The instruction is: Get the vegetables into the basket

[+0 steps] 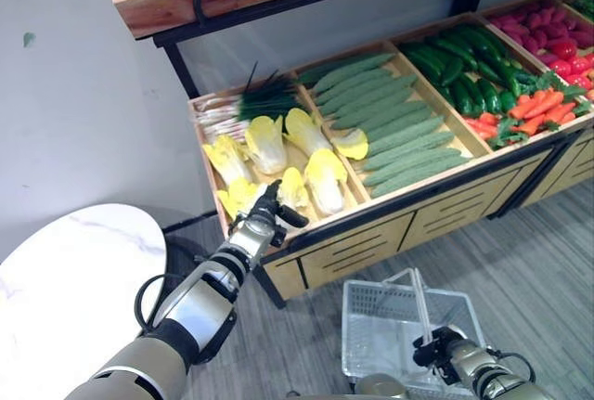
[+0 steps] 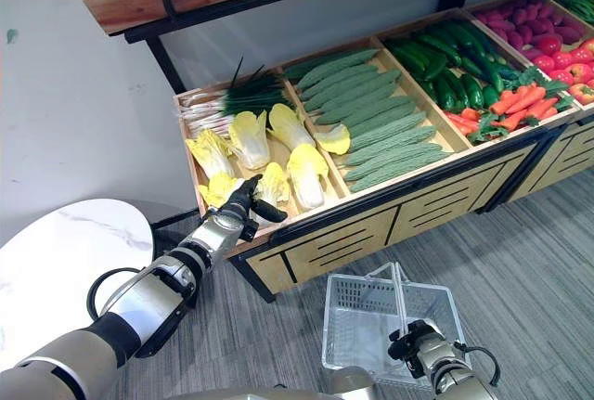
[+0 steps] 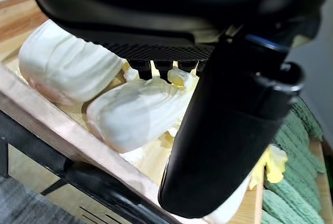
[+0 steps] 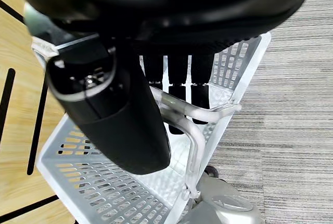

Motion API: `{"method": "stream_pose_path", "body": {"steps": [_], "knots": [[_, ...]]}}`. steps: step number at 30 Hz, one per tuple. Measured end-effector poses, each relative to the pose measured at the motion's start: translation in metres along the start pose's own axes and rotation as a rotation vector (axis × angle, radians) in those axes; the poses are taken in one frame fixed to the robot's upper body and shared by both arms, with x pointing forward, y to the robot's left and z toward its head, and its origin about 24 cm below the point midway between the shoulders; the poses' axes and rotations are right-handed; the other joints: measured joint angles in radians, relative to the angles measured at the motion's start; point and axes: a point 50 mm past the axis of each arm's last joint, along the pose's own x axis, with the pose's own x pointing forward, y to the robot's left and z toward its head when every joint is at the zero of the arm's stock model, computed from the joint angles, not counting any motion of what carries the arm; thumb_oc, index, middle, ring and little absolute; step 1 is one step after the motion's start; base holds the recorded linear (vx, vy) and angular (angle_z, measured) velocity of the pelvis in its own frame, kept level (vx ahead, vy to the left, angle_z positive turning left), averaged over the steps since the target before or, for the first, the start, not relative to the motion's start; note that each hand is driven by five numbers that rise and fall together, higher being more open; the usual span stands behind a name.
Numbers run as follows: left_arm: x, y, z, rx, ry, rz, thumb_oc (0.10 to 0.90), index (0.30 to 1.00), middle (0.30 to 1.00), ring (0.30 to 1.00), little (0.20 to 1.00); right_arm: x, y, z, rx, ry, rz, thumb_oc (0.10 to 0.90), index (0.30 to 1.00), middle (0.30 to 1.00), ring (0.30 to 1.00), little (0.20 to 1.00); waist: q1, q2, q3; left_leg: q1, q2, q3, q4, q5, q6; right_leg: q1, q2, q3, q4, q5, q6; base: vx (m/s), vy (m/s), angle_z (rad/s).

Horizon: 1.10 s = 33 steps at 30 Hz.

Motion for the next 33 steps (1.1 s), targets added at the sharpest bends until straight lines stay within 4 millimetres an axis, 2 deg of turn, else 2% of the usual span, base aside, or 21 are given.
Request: {"method": "stream_pose_path", "body": {"steps": [9, 14, 19, 20, 21, 22, 33], "knots": [[0.0, 0.002, -0.008, 0.068, 0.027, 0.038, 0.9, 1.0, 1.0, 1.0, 1.0, 0.0, 0.004, -0.002, 0.033, 0.007, 0.004, 0.4, 0.3, 0.3, 0.3, 0.3, 0.02, -0.021, 0.009, 0.008, 0.004, 0.005, 0.0, -0.003, -0.004, 0.002, 0.005, 0.004, 0.0, -0.002, 0.001, 0.0, -0.007, -0.02], [0.0, 0.003, -0.01, 0.104, 0.027, 0.059, 0.9, 1.0, 1.0, 1.0, 1.0, 0.0, 0.007, -0.003, 0.041, 0.001, 0.002, 0.4, 0.3, 0.3, 0.3, 0.3, 0.019, -0.033, 0.017, 0.007, 0.007, 0.015, 0.0, -0.003, -0.004, -0.001, 0.008, 0.011, 0.0, -0.002, 0.001, 0.0, -0.011, -0.06], [0.0, 0.004, -0.01, 0.103, 0.027, 0.069, 0.9, 1.0, 1.0, 1.0, 1.0, 0.0, 0.011, -0.002, 0.043, -0.01, 0.006, 0.4, 0.3, 0.3, 0.3, 0.3, 0.02, -0.034, 0.017, 0.004, 0.008, 0.015, 0.0, -0.004, -0.005, -0.002, 0.009, 0.011, 0.0, -0.001, 0.001, 0.0, 0.0, 0.0], [0.001, 0.006, -0.01, 0.085, 0.03, 0.075, 0.704, 0.725, 0.725, 0.725, 0.725, -0.001, 0.012, -0.002, 0.044, -0.017, 0.009, 0.4, 0.3, 0.3, 0.3, 0.3, 0.02, -0.035, 0.017, 0.002, 0.009, 0.015, 0.0, -0.004, -0.006, -0.004, 0.01, 0.01, 0.0, -0.002, 0.001, 0.0, 0.0, 0.0], [0.001, 0.007, -0.01, 0.086, 0.031, 0.078, 0.704, 0.725, 0.725, 0.725, 0.725, -0.001, 0.012, -0.002, 0.044, -0.017, 0.01, 0.4, 0.3, 0.3, 0.3, 0.3, 0.02, -0.035, 0.017, 0.002, 0.009, 0.015, 0.0, -0.005, -0.006, -0.004, 0.01, 0.01, 0.0, -0.002, 0.001, 0.0, 0.0, 0.0], [0.001, 0.006, -0.01, 0.086, 0.031, 0.079, 0.4, 0.3, 0.3, 0.3, 0.3, -0.001, 0.013, -0.002, 0.044, -0.017, 0.011, 0.4, 0.3, 0.3, 0.3, 0.3, 0.019, -0.035, 0.017, 0.002, 0.01, 0.015, 0.0, -0.005, -0.007, -0.005, 0.011, 0.009, 0.0, -0.002, 0.001, 0.0, 0.0, 0.0], [0.002, 0.019, -0.011, 0.054, 0.036, 0.134, 0.4, 0.3, 0.3, 0.3, 0.3, -0.001, 0.015, -0.002, 0.043, -0.024, 0.016, 0.4, 0.3, 0.3, 0.3, 0.3, 0.024, -0.039, 0.018, -0.002, 0.011, 0.015, 0.0, -0.005, -0.007, -0.008, 0.012, 0.009, 0.0, -0.002, 0.001, 0.0, 0.0, 0.0]]}}
